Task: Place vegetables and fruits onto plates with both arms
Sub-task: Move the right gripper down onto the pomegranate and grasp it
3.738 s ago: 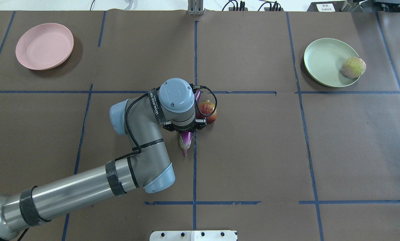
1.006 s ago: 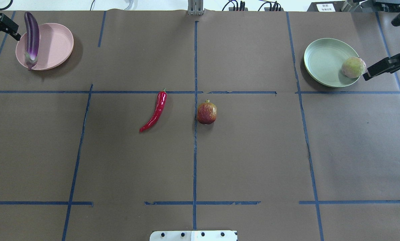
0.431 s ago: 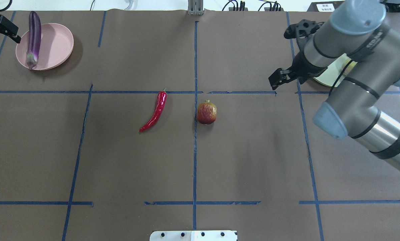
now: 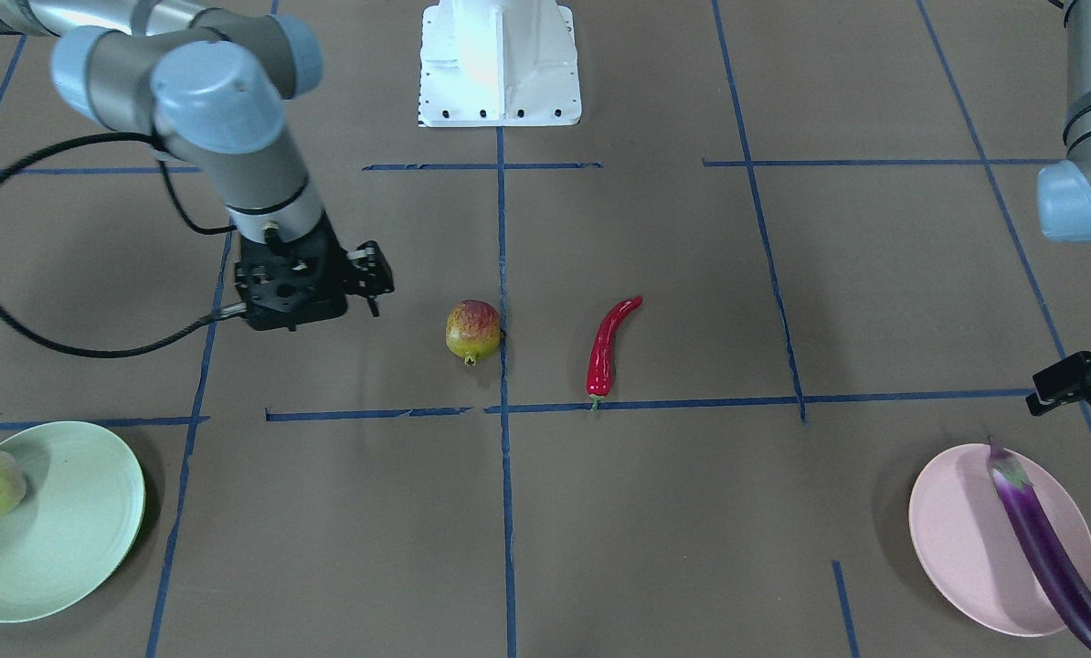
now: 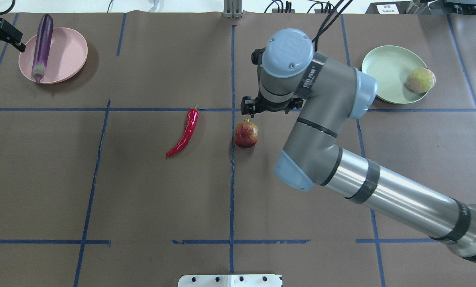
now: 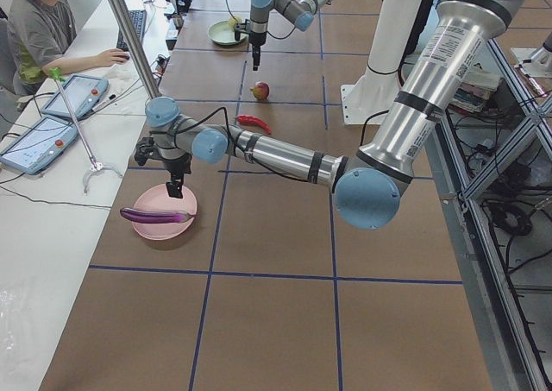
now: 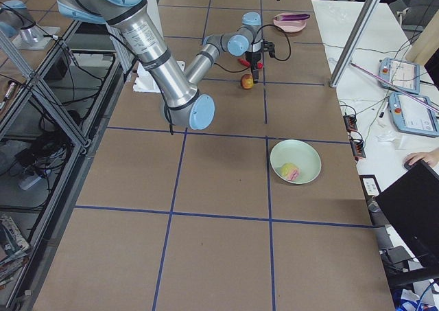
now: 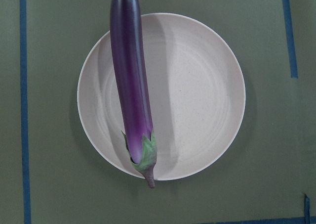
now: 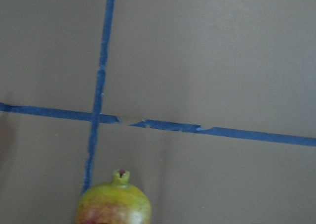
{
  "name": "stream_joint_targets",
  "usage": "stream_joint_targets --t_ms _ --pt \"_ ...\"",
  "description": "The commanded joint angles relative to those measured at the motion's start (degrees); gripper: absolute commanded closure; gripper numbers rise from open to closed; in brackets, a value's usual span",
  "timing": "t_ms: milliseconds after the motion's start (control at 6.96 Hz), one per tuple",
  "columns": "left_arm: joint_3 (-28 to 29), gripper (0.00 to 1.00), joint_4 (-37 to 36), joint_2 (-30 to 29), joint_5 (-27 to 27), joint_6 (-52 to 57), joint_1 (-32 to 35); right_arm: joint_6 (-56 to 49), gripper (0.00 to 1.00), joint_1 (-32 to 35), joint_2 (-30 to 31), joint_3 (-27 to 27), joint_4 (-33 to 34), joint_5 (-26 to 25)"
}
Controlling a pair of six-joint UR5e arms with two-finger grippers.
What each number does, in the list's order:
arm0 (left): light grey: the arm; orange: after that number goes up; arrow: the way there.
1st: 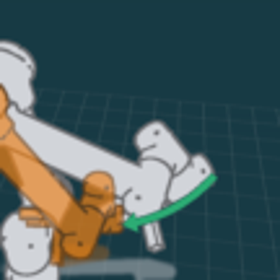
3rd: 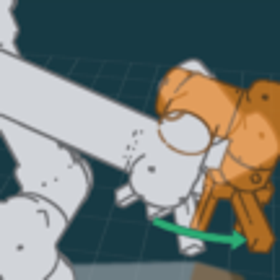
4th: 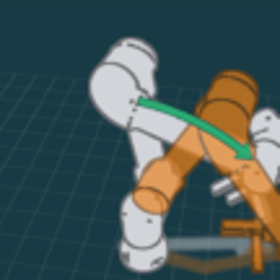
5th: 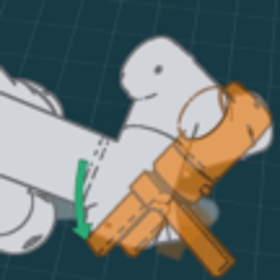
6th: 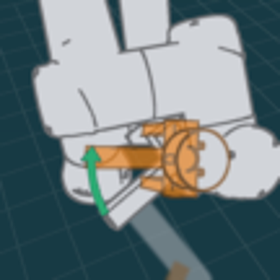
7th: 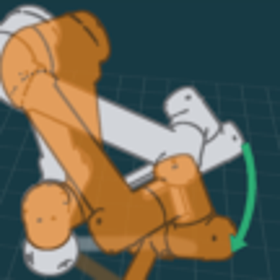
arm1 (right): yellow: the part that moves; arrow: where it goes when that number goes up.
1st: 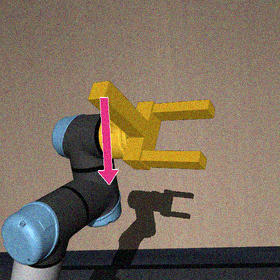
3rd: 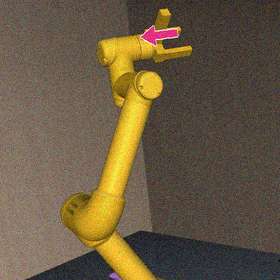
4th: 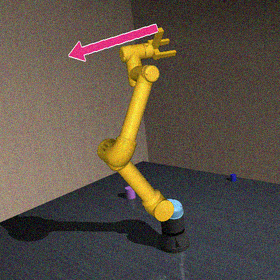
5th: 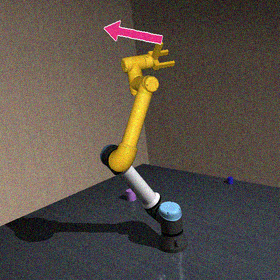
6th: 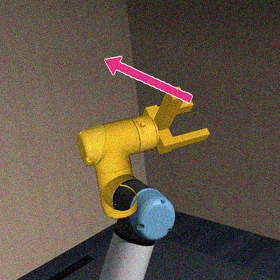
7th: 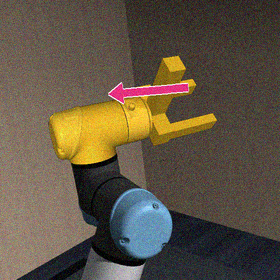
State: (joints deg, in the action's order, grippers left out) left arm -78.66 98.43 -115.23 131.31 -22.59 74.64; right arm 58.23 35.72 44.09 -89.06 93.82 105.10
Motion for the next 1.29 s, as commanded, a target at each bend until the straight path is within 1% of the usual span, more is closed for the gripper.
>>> stream_joint_targets --t_ms 0,144,288,431,862,1006,1150 --pt "0.0 0.0 0.01 0.0 -0.01 0.0 -0.1 2.42 0.01 -3.28 -5.67 7.21 -0.74 -3.57" --pt "0.0 0.0 0.01 0.0 -0.01 0.0 -0.28 2.59 0.01 -3.99 -5.68 9.15 -4.75 -5.06" --pt "-0.09 0.0 0.01 0.0 0.08 -0.09 -0.37 3.29 0.01 -4.52 -5.68 11.87 -7.31 -5.25" --pt "0.0 0.0 0.01 0.0 0.0 -0.09 -0.37 3.04 0.0 -5.22 -5.42 12.76 -7.51 -5.26" --pt "0.0 0.0 0.1 0.09 -0.01 -0.09 -0.46 1.81 0.0 -6.19 -4.02 12.95 -6.99 -5.43" --pt "0.0 0.0 0.1 0.18 -0.01 -0.09 -0.46 1.8 0.06 -6.54 -3.75 13.21 -6.99 -5.34" --pt "0.0 0.0 0.19 0.09 -0.01 -1.13 -0.54 1.8 0.66 -6.46 -4.62 12.69 -4.38 -5.08"
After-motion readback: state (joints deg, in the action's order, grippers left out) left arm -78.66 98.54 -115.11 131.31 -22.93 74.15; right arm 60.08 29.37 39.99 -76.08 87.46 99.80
